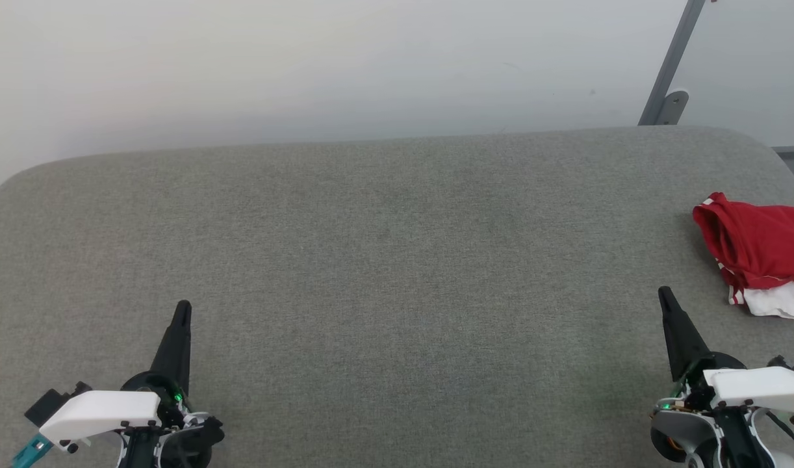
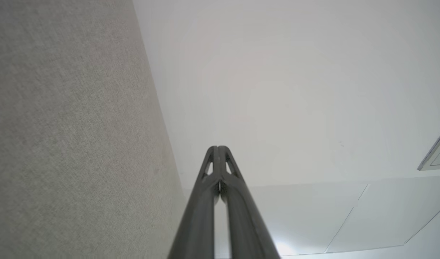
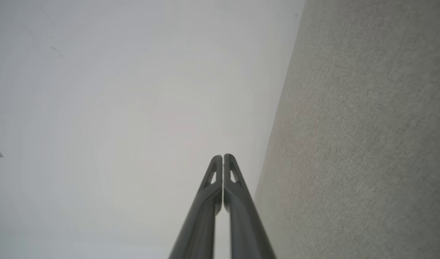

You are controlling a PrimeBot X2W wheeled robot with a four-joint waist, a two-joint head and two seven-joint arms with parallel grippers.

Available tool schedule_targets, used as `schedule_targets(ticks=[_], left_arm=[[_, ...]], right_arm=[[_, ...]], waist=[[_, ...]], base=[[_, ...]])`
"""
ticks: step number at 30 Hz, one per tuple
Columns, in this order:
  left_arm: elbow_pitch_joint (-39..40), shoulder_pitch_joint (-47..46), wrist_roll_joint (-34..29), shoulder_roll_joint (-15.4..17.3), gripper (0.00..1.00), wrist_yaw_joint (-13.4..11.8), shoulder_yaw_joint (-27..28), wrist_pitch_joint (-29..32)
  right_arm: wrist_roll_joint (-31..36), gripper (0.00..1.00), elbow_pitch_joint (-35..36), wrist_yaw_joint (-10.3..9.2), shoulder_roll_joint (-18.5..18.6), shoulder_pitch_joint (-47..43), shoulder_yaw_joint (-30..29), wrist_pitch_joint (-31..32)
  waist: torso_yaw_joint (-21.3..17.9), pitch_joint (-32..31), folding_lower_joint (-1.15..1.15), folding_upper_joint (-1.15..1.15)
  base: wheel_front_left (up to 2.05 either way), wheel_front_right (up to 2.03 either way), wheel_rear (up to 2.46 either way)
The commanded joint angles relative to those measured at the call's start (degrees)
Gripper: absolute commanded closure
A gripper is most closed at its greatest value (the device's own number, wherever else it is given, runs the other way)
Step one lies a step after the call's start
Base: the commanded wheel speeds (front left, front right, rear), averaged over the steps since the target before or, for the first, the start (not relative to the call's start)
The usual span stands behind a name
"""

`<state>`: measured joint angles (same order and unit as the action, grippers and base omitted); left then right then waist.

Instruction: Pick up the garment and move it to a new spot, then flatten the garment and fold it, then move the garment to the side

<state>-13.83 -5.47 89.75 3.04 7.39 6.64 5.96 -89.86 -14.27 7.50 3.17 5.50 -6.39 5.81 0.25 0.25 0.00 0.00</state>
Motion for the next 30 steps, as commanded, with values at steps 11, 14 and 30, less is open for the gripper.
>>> schedule_targets(ticks=[11, 14, 30], left_arm=[[-0.3, -1.2, 2.7, -0.2, 1.00, 0.2, -0.1, 0.8], [-0.3, -1.2, 2.7, -0.2, 1.00, 0.2, -0.1, 0.8], [-0.3, -1.2, 2.7, -0.2, 1.00, 0.2, -0.1, 0.8]], right_arm=[[-2.6, 1.00, 0.3, -0.02, -0.4, 0.9, -0.2, 0.9], [-2.6, 1.00, 0.4, -0.02, -0.4, 0.9, -0.2, 0.9], [-2.6, 1.00, 0.4, -0.02, -0.4, 0.9, -0.2, 0.9]], waist=[[-0.3, -0.1, 0.00, 0.00], [-0.3, -0.1, 0.00, 0.00], [-0.3, -0.1, 0.00, 0.00]], base=[[0.00, 0.00, 0.00], [0.00, 0.00, 0.00], [0.00, 0.00, 0.00]])
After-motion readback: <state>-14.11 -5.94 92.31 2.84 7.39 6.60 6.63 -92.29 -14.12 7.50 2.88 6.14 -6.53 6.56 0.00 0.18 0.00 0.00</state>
